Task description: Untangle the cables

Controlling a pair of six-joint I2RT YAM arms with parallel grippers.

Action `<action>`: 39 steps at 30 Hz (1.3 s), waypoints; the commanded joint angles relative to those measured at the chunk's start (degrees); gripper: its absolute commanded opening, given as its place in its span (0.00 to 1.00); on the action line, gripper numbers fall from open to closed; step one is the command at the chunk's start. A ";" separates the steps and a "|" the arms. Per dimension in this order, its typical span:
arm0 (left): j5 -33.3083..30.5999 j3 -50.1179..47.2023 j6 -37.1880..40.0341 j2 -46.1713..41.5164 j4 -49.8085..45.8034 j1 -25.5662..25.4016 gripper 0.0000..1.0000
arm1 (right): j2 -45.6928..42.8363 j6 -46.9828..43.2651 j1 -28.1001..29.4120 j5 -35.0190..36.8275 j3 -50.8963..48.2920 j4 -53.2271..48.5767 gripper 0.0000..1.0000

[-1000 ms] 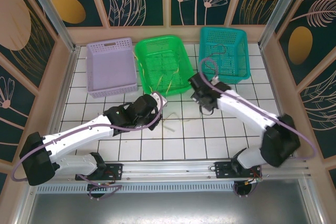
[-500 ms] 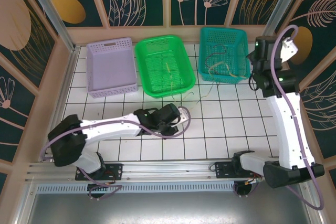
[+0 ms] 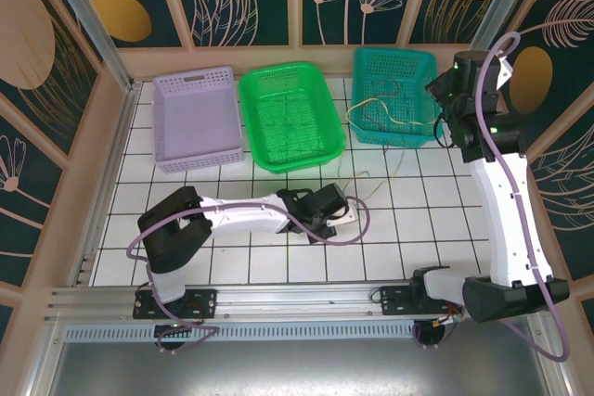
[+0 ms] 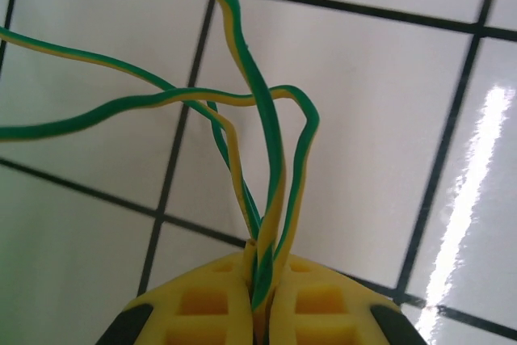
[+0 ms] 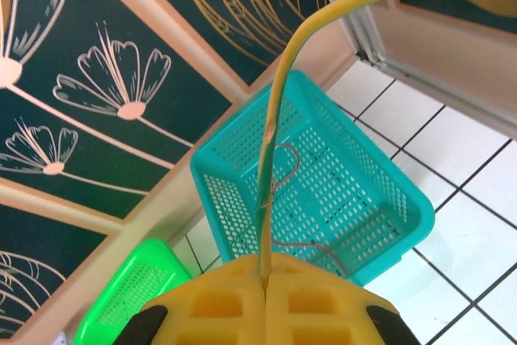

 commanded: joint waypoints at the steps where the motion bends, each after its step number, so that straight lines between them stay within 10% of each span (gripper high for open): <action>1: -0.93 0.66 4.24 1.91 1.37 -1.22 0.00 | -0.25 1.09 -0.47 -3.38 -1.83 2.59 0.00; 10: -2.73 0.50 6.68 3.05 2.03 -1.30 0.00 | -0.62 2.32 -0.51 -4.71 -4.30 2.72 0.00; 16: -7.88 0.24 2.02 1.63 1.86 -1.28 0.55 | -0.23 2.33 -0.51 -5.22 -4.36 2.61 0.00; 23: -15.20 -0.99 -7.60 -7.12 4.44 -1.30 0.67 | 0.67 2.97 -0.46 -6.55 -3.65 3.02 0.00; 39: -4.35 4.21 -53.64 -22.06 8.20 6.61 0.93 | 3.34 5.02 -0.43 -12.89 -2.00 4.56 0.00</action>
